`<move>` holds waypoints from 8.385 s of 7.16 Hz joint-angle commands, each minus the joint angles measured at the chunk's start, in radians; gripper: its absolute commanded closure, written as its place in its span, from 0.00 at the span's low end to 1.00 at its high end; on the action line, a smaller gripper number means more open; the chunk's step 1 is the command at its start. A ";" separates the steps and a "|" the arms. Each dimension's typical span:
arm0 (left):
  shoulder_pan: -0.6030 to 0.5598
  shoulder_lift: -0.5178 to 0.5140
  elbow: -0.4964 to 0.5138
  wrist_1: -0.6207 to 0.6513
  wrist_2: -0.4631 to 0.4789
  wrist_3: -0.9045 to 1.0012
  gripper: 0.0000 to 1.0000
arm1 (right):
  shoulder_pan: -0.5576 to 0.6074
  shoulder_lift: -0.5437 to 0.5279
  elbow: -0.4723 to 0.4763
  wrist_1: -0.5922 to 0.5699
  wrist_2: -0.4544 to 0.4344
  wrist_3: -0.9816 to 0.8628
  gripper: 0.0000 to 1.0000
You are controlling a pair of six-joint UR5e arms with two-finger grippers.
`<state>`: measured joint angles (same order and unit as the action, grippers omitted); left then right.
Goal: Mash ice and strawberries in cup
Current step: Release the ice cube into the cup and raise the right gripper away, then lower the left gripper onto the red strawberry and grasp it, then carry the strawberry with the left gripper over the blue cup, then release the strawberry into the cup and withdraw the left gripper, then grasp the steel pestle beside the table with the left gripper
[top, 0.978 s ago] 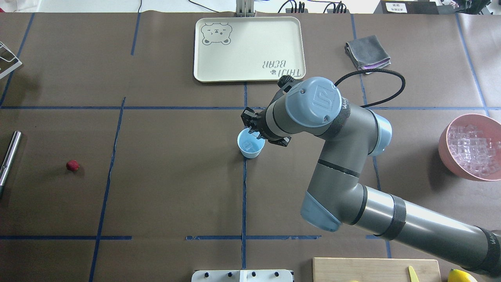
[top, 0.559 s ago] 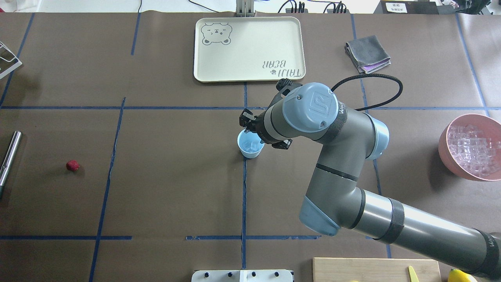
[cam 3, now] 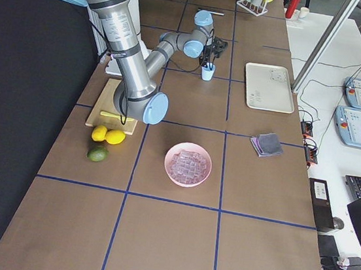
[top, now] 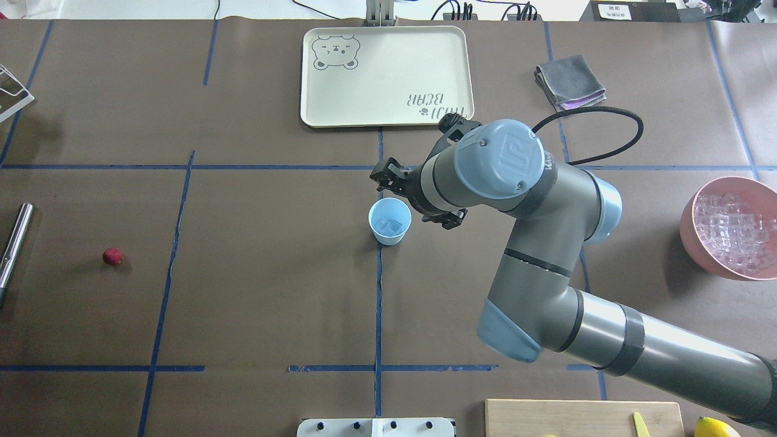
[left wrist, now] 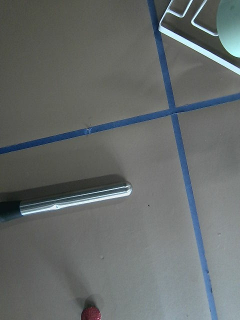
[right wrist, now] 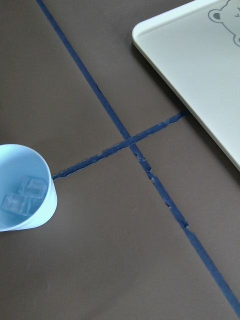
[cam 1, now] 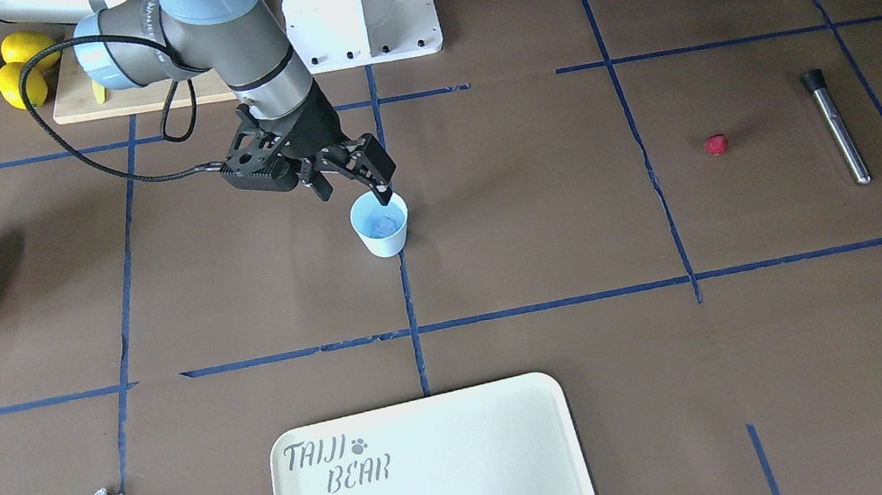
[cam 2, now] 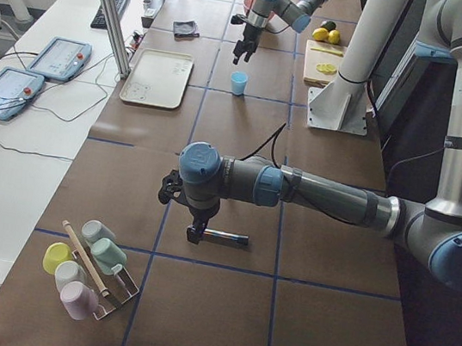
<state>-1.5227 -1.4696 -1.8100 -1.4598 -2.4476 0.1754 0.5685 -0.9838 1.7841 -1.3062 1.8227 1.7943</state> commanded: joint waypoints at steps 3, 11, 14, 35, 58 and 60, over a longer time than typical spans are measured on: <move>0.250 -0.085 -0.015 -0.194 0.011 -0.398 0.00 | 0.425 -0.330 0.152 -0.004 0.402 -0.406 0.00; 0.668 -0.120 0.104 -0.542 0.226 -0.976 0.00 | 0.605 -0.590 0.179 -0.002 0.481 -0.856 0.00; 0.687 -0.121 0.118 -0.542 0.228 -0.976 0.00 | 0.603 -0.589 0.176 -0.002 0.481 -0.859 0.00; 0.980 -0.799 0.222 -0.551 0.455 -1.682 1.00 | 0.602 -0.582 0.173 -0.001 0.483 -0.859 0.00; 0.337 -0.156 0.266 -0.439 0.116 -0.555 0.11 | 0.761 -0.592 0.190 -0.209 0.569 -1.181 0.00; 0.343 -0.164 0.325 -0.345 0.102 -0.525 0.12 | 0.761 -0.599 0.215 -0.209 0.569 -1.181 0.00</move>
<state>-1.1799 -1.6296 -1.5166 -1.8768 -2.3392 -0.3708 1.3294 -1.5768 1.9852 -1.5150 2.3914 0.6144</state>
